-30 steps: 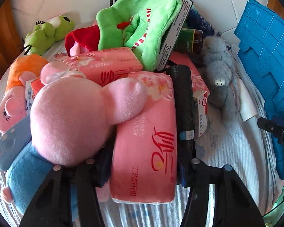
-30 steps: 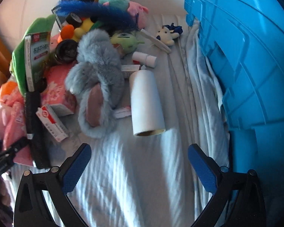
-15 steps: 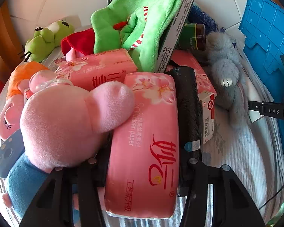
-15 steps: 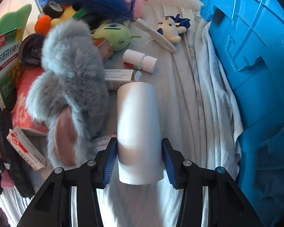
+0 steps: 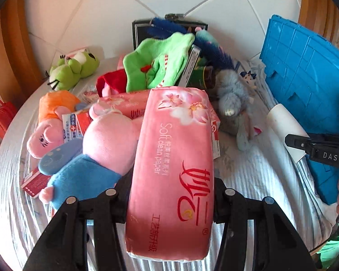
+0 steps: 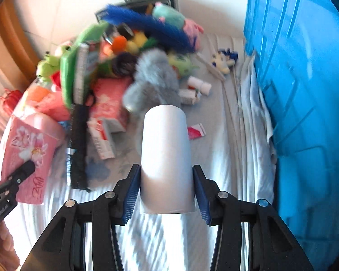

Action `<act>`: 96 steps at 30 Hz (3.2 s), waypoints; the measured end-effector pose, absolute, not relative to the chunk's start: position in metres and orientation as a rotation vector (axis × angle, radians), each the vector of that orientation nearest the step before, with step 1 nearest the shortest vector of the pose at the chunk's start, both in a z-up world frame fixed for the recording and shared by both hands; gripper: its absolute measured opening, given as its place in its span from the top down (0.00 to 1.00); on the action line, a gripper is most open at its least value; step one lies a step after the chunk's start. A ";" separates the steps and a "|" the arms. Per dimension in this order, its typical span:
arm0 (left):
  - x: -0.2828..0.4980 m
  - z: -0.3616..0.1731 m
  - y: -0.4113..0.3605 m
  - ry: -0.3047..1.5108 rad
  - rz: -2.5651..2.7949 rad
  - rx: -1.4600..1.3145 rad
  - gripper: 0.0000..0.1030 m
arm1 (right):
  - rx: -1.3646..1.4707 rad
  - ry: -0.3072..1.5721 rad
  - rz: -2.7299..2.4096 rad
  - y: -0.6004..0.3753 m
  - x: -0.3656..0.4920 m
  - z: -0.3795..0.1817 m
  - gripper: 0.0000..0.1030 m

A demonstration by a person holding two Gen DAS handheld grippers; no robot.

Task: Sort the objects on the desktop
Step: 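Carry the tissue pack and white roll over the blue crate and open both grippers, then move both grippers from the crate back to the pile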

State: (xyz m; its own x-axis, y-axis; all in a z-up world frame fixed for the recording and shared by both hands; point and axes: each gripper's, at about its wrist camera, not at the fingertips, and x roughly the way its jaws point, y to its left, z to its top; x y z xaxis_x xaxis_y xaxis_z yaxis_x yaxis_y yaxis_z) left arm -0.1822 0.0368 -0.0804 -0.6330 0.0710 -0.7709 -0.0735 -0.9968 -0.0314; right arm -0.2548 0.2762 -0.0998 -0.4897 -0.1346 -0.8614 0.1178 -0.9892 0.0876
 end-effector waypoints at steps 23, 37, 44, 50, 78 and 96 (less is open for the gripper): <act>-0.135 0.105 0.218 0.030 2.661 -0.587 0.52 | 0.573 -0.048 -3.166 0.413 -0.096 0.135 0.56; -0.144 0.130 0.404 0.106 2.432 -0.696 0.52 | 0.765 -0.027 -3.362 0.581 -0.090 0.124 0.56; -0.141 0.117 0.456 0.226 2.384 -0.795 0.52 | 0.869 -0.023 -3.350 0.624 -0.101 0.105 0.56; -0.140 0.113 0.472 0.263 2.380 -0.845 0.50 | 0.925 -0.007 -3.334 0.636 -0.105 0.098 0.56; -0.106 0.136 0.364 0.124 2.571 -0.595 0.28 | 0.710 -0.004 -3.275 0.579 -0.078 0.123 0.00; -0.127 0.078 0.160 -0.081 2.751 -0.831 0.28 | 0.578 0.047 -3.016 0.391 -0.087 0.135 0.00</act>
